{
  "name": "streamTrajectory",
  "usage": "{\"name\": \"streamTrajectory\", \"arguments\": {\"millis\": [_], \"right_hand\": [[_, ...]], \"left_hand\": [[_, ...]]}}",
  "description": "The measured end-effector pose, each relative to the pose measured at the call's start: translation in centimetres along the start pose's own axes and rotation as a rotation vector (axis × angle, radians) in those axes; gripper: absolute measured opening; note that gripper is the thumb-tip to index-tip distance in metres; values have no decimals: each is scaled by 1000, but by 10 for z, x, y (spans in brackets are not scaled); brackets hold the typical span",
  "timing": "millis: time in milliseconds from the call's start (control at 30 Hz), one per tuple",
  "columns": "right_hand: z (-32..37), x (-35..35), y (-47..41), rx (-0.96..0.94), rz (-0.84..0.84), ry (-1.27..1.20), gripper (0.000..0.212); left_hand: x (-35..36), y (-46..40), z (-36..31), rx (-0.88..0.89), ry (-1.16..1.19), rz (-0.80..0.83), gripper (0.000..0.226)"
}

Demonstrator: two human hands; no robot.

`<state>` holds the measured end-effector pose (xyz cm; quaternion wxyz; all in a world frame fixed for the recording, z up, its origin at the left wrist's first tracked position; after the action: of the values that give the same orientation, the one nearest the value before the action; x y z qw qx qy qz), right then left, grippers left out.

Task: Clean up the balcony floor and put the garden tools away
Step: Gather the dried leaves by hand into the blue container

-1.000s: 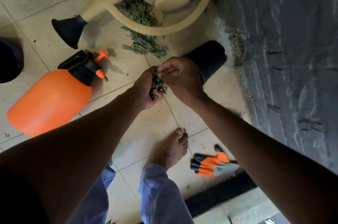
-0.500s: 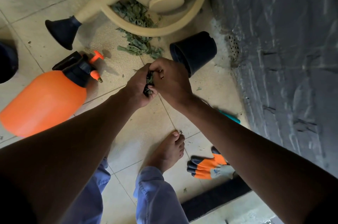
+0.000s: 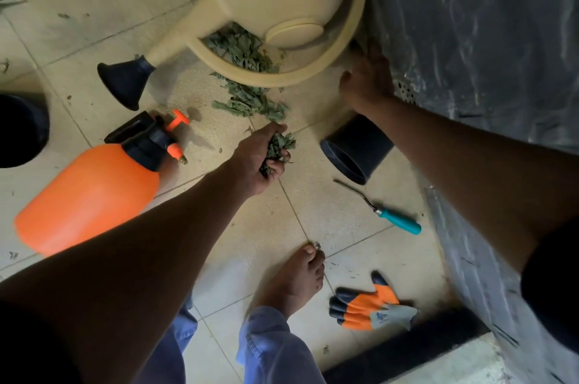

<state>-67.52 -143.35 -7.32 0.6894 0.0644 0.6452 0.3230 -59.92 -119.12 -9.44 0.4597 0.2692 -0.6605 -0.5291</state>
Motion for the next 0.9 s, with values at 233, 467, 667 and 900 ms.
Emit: {"name": "streamTrajectory", "arguments": {"millis": [233, 467, 667, 900], "right_hand": [[5, 16, -41, -300, -147, 153, 52], [2, 27, -1, -329, -136, 189, 22], [19, 24, 61, -141, -130, -332, 14], [92, 28, 174, -217, 104, -714, 8]], "left_hand": [[-18, -13, -3, -11, -27, -12, 10], [-22, -8, 2, -31, -31, -5, 19], [-23, 2, 9, -32, -25, 7, 13], [-37, 21, 17, -29, -87, 40, 21]]}}
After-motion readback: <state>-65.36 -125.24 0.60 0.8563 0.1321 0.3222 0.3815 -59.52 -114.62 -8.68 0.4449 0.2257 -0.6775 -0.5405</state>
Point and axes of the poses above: each hand's wrist, its own y-axis away from the middle knuckle, its own x-axis out of the palm, z = x × y, the point moved 8 cm from there along -y, towards the middle knuckle, and after that the axes turned 2 degrees about z, right-handed, at the moved point
